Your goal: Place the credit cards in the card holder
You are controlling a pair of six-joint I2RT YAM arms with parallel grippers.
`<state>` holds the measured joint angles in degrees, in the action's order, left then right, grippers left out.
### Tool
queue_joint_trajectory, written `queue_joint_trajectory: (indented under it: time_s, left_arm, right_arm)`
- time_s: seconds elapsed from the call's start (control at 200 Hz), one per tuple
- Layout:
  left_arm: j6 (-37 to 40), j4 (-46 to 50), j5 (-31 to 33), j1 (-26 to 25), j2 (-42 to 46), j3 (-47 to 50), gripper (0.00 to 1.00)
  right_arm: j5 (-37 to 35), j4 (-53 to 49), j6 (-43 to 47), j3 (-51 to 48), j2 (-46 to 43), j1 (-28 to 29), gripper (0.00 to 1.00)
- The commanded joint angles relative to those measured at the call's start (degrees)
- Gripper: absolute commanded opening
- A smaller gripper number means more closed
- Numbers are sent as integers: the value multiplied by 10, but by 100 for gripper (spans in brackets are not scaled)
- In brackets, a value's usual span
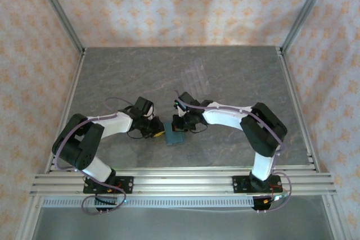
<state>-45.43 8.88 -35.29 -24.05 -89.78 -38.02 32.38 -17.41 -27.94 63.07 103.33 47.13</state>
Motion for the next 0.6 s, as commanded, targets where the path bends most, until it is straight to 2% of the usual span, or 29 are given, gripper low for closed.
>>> queue_joint_trajectory:
  time_s: [0.0,0.595]
  left_arm:
    - [-10,-46,-5,-34,-36,-10,14]
    - [-11,-47,-3,-36,-52,-18,14]
  right_arm:
    - [22,37,-18,-12,-16,-3,0]
    - [55,93,-54,-59,-13,-12,0]
